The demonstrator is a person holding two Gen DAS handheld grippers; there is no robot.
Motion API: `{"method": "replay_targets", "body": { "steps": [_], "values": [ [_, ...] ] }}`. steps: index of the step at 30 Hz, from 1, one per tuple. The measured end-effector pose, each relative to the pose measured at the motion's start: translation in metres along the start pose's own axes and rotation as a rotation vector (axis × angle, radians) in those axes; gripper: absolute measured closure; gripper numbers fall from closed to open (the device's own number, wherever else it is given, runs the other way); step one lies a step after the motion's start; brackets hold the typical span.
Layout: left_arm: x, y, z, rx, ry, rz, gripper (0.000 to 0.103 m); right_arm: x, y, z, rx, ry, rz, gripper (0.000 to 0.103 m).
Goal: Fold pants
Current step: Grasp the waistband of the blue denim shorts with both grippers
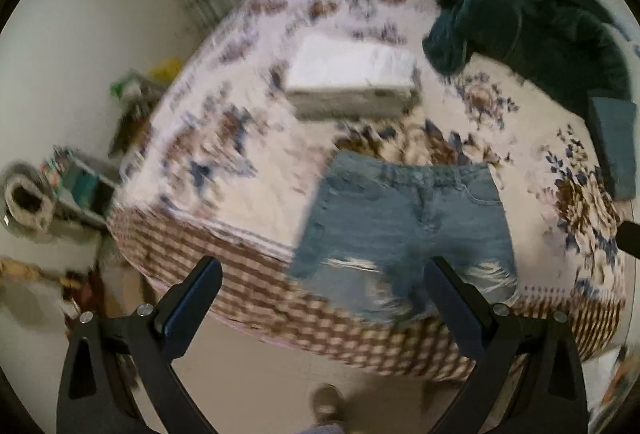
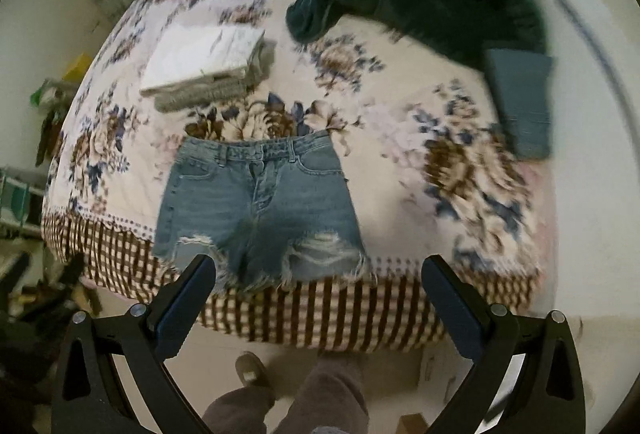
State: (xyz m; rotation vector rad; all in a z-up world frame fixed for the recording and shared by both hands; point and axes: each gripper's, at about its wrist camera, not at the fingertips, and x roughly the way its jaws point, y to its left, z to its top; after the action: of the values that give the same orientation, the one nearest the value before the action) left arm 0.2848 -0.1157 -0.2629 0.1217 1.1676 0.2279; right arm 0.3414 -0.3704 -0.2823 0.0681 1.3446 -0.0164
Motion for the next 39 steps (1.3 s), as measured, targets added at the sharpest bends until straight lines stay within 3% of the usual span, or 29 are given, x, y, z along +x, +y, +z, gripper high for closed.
{"method": "replay_targets", "body": {
  "steps": [2,3,6,9,13,16,18,20,21,23,24,25,29,31,32,33,39],
  "values": [
    [0.048,-0.041,-0.003,-0.047,0.052,-0.043,0.0,0.058,-0.032,0.035,-0.025,0.049,0.075,0.005],
    [0.062,-0.053,-0.003,-0.056,0.071,-0.059,0.0,0.083,-0.045,0.049,-0.03,0.072,0.106,0.015],
    [0.144,-0.115,-0.024,-0.112,0.223,-0.168,0.0,0.164,-0.087,0.084,-0.029,0.174,0.187,0.042],
    [0.192,-0.166,-0.05,-0.163,0.307,-0.252,0.0,0.232,-0.117,0.104,-0.037,0.255,0.224,0.045],
    [0.225,-0.242,-0.077,-0.124,0.363,-0.334,0.0,0.299,-0.138,0.113,-0.041,0.338,0.287,0.045],
    [0.249,-0.289,-0.097,-0.038,0.393,-0.293,0.002,0.336,-0.135,0.111,-0.04,0.373,0.346,0.039],
    [0.256,-0.3,-0.107,0.002,0.384,-0.235,0.003,0.358,-0.128,0.114,-0.048,0.378,0.383,0.038],
    [0.25,-0.295,-0.109,-0.021,0.337,-0.237,0.006,0.378,-0.116,0.117,-0.06,0.389,0.419,0.038],
    [0.247,-0.29,-0.109,-0.038,0.323,-0.242,0.017,0.389,-0.109,0.119,-0.062,0.4,0.445,0.038],
    [0.237,-0.275,-0.107,-0.073,0.292,-0.259,0.047,0.404,-0.092,0.123,-0.063,0.414,0.489,0.038],
    [0.234,-0.268,-0.106,-0.079,0.284,-0.263,0.075,0.413,-0.083,0.125,-0.067,0.422,0.505,0.038],
    [0.231,-0.26,-0.103,-0.092,0.277,-0.286,0.093,0.419,-0.075,0.126,-0.07,0.424,0.509,0.038],
    [0.218,-0.23,-0.098,-0.135,0.267,-0.38,0.1,0.451,-0.05,0.126,-0.033,0.473,0.487,0.038],
    [0.205,-0.214,-0.094,-0.147,0.249,-0.408,0.1,0.45,-0.041,0.123,-0.045,0.458,0.499,0.059],
    [0.199,-0.204,-0.093,-0.154,0.235,-0.42,0.1,0.446,-0.034,0.122,-0.066,0.451,0.484,0.081],
    [0.191,-0.194,-0.091,-0.158,0.221,-0.423,0.101,0.442,-0.03,0.12,-0.077,0.44,0.459,0.093],
    [0.148,-0.105,-0.082,-0.266,0.156,-0.462,0.101,0.383,-0.005,0.121,-0.058,0.349,0.453,0.094]
  ]
}}
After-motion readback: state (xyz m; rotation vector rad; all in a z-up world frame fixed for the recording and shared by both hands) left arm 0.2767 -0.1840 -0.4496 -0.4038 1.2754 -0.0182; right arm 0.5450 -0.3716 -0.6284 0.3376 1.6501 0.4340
